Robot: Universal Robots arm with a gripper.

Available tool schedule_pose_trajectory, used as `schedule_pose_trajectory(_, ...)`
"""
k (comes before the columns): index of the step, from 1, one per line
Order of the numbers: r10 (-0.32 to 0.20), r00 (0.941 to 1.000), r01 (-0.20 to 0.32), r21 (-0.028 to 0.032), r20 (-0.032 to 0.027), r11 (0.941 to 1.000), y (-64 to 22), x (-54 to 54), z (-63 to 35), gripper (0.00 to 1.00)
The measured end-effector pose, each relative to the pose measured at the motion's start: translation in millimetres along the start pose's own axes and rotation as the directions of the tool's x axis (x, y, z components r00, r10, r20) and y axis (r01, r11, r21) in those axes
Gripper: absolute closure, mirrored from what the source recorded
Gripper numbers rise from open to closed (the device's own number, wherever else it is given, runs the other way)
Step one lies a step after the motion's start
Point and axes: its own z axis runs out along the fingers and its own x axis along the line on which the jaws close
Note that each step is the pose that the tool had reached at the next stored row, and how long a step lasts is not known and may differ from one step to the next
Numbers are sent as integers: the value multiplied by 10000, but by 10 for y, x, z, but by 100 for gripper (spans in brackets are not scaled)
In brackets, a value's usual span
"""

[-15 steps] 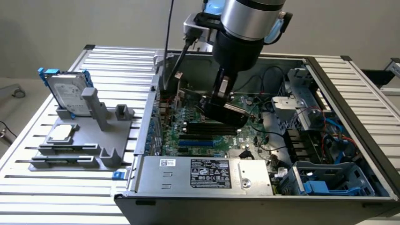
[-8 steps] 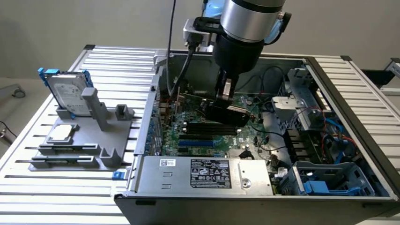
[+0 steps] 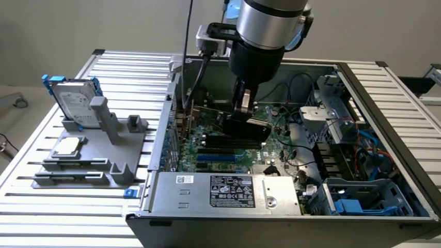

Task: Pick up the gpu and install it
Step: 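Insert the gpu into the slot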

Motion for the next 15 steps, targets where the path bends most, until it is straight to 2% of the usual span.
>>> schedule_pose_trajectory(5,-509,9986,509,-1,-119,9987,-1,1,6,74)
schedule_pose_trajectory(6,-622,9980,622,28,-137,9981,0,1,9,74)
schedule_pose_trajectory(9,-796,9967,800,280,-177,9964,3,2,18,74)
schedule_pose_trajectory(12,-926,9955,936,560,-206,9940,11,3,27,74)
schedule_pose_trajectory(15,-1031,9944,1045,794,-217,9914,31,6,46,74)
